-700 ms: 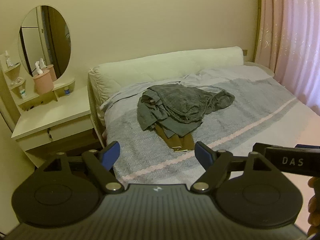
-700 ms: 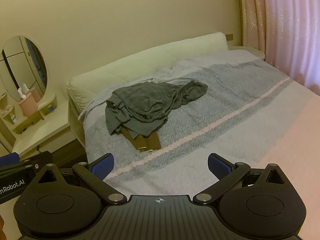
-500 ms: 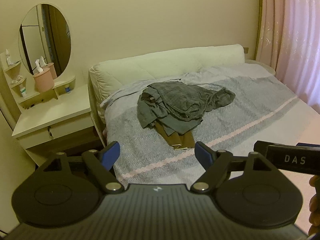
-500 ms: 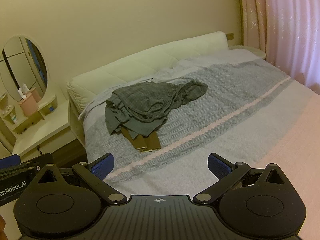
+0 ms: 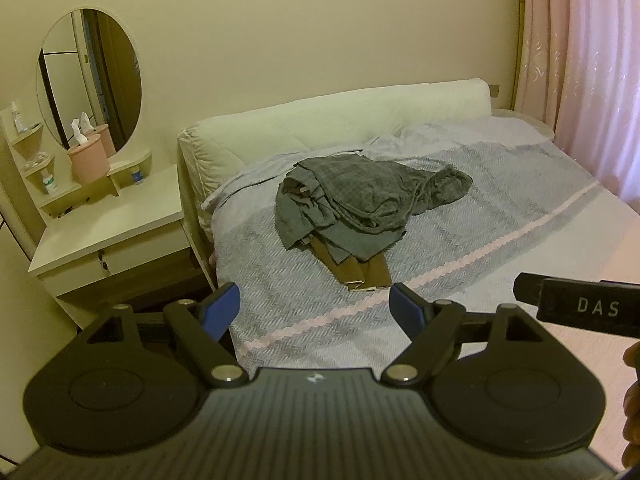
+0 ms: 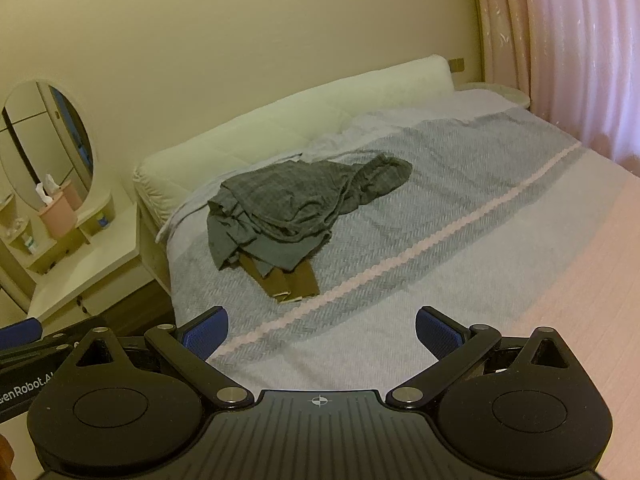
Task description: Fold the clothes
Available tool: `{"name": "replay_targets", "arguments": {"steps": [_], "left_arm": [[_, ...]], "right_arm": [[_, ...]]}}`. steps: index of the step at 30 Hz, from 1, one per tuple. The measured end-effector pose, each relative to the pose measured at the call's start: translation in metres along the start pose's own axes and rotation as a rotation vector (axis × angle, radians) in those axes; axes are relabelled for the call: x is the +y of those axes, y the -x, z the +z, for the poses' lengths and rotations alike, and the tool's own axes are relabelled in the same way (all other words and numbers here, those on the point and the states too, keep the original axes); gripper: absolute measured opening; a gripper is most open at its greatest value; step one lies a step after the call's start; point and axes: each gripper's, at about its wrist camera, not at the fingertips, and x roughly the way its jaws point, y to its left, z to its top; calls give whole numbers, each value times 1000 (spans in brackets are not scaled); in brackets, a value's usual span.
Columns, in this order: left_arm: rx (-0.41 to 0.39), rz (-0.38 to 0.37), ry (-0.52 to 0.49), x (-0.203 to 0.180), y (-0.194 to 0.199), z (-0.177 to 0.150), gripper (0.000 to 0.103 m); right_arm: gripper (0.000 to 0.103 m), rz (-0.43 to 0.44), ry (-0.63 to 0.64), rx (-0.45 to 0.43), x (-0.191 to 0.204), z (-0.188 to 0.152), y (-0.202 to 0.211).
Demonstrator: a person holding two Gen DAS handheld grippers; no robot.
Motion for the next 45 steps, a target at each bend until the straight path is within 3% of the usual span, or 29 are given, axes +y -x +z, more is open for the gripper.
{"name": "replay_targets", "arguments": {"steps": [45], "left_arm": [[40,37,-67,-42,9,-5,79]], "right_arm": [[102,78,-64,-45,-52,0,19]]}}
